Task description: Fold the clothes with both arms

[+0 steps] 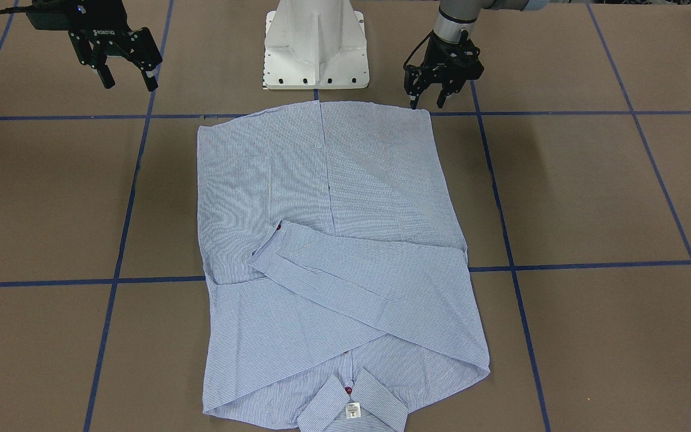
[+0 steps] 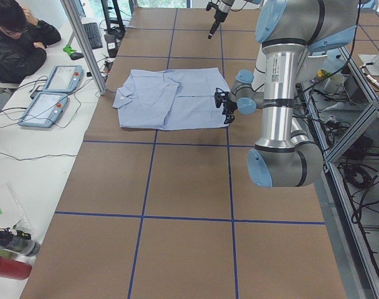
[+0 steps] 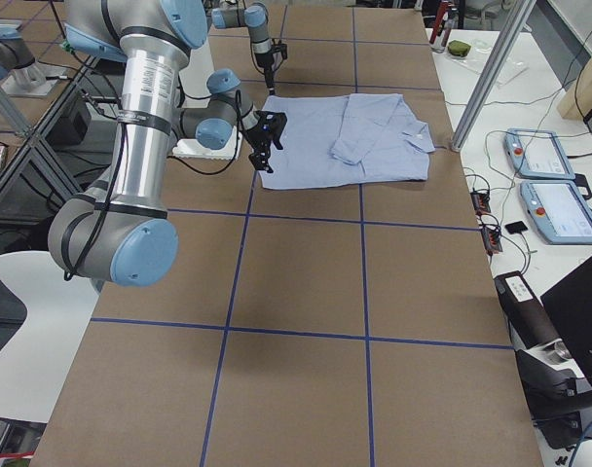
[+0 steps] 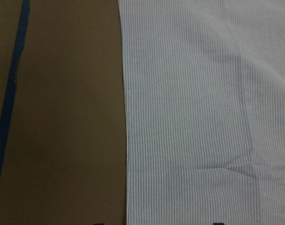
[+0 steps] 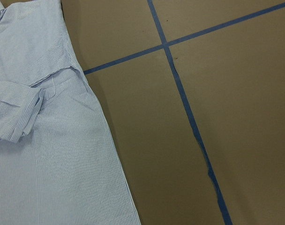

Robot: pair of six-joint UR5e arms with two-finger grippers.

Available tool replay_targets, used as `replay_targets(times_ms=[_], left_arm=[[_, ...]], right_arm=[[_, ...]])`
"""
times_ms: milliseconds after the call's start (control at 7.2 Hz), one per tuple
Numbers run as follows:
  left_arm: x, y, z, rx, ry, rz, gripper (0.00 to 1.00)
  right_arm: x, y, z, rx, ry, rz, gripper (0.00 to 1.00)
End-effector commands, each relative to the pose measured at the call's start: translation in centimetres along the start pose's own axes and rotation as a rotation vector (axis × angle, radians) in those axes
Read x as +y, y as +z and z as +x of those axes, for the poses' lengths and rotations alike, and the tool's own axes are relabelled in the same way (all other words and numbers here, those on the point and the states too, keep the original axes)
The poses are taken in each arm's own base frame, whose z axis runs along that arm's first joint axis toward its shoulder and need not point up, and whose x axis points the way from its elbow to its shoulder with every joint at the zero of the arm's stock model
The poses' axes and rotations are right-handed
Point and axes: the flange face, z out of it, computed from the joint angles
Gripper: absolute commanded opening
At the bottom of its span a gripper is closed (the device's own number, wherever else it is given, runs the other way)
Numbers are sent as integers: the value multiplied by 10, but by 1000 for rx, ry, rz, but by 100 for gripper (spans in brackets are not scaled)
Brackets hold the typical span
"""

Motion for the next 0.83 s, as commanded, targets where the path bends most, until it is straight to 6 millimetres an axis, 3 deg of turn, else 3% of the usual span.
replay_targets(times_ms=[0,695], left_arm=[[11,7,-1,-14,-17,-17,50],[11,26,-6,-48,42,-11,50]], right_arm=[[0,0,0,0,0,3,100],[0,1,0,1,0,3,100]])
